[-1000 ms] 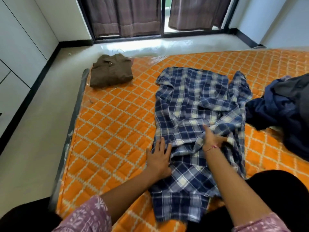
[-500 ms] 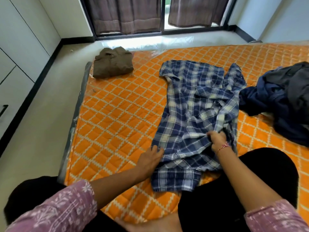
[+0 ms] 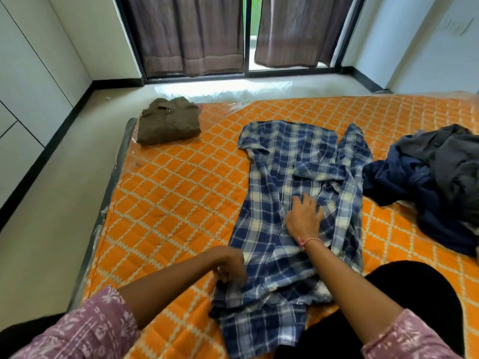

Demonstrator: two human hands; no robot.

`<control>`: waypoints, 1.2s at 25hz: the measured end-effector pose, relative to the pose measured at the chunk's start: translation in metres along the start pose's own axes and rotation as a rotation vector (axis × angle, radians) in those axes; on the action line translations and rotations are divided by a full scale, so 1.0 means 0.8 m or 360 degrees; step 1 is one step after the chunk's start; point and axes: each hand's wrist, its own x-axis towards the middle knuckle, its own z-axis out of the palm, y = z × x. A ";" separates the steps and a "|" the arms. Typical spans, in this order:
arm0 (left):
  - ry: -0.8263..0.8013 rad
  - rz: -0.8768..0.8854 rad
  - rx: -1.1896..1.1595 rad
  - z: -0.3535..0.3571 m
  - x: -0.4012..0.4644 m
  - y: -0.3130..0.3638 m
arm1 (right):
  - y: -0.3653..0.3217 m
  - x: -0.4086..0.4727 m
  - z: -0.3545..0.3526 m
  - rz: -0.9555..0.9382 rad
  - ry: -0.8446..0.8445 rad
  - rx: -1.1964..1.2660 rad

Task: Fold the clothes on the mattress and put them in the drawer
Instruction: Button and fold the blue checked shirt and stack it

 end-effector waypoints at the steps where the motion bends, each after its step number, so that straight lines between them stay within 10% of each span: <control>1: 0.0241 0.0080 -0.0268 -0.024 0.011 -0.005 | -0.010 0.019 0.001 -0.0071 -0.0077 0.0058; 5: 0.0984 0.0081 -0.0975 -0.101 0.086 -0.012 | -0.039 0.099 0.009 0.0082 -0.0406 0.0545; 9: 0.1170 0.0079 -0.1654 -0.188 0.160 -0.002 | -0.058 0.197 0.031 0.0340 -0.0454 0.1145; 15: 0.1088 0.0166 -0.2695 -0.357 0.251 0.008 | -0.114 0.354 0.046 0.0009 -0.0222 0.0866; 19: 0.1609 -0.0013 -0.2166 -0.432 0.273 0.024 | -0.147 0.410 0.056 -0.0131 -0.0305 0.0755; 24: 0.1787 0.0135 -0.1460 -0.500 0.254 0.025 | -0.151 0.421 0.032 -0.0101 -0.1024 0.1932; 27: 0.1620 0.0550 -0.1766 -0.519 0.253 0.023 | -0.141 0.430 0.024 0.0136 -0.0763 0.2272; 30: 0.1792 0.0288 -0.2038 -0.516 0.271 0.008 | -0.094 0.454 0.000 0.0505 -0.0503 0.2776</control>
